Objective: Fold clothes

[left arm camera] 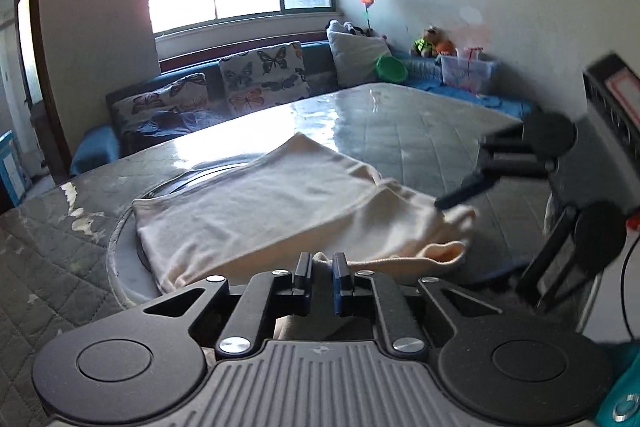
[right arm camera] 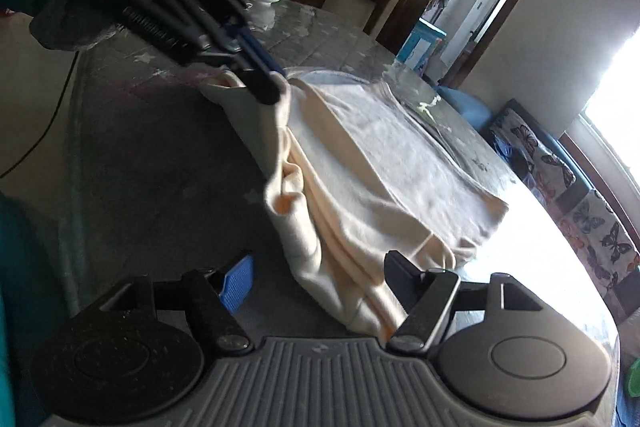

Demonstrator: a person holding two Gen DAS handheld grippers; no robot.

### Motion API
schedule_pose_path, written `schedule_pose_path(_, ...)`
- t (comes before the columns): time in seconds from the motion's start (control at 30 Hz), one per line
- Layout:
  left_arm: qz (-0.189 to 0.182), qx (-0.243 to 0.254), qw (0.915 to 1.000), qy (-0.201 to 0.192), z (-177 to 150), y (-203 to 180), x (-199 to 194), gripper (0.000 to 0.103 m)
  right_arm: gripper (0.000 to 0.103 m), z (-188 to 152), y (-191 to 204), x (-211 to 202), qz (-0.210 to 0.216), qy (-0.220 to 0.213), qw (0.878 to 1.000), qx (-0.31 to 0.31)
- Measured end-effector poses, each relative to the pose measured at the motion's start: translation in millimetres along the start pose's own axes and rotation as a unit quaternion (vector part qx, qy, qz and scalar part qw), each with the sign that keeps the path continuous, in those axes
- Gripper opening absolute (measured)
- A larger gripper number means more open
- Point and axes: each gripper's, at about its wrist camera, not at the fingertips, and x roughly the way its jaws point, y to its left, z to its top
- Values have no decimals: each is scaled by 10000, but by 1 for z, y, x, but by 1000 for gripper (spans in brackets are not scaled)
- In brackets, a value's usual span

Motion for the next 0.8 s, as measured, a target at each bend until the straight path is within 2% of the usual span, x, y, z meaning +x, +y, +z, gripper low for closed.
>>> schedule_pose_path(0.1,-34,-152,9999,36,1,7,5,11,60,5,-6,10,30,-87,9998,185)
schedule_pose_path(0.17,-62,-193,9998,77,-2,9,5,12,42,8,-14,16,174,-58,9989,438)
schedule_pose_path(0.2,-44,-180,9998,92,-4,9,2,15,37,10,-18,18,260,-33,9980,579)
schedule_pose_path(0.23,-25,-165,9998,105,-7,9,-1,15,27,11,-23,21,347,-8,9968,720)
schedule_pose_path(0.33,159,-39,9998,142,-15,7,-13,31,17,15,-37,21,571,19,9916,1164)
schedule_pose_path(0.47,327,211,9989,251,-29,2,-23,35,13,19,-56,18,756,-16,9827,1690)
schedule_pose_path(0.5,381,335,9984,261,-32,-1,-24,42,13,21,-60,18,773,-27,9813,1761)
schedule_pose_path(0.57,494,608,9965,284,-38,-7,-21,49,13,24,-66,18,800,-47,9786,1898)
schedule_pose_path(0.8,689,1177,9903,247,-43,-16,-7,50,13,31,-74,18,775,-83,9752,2072)
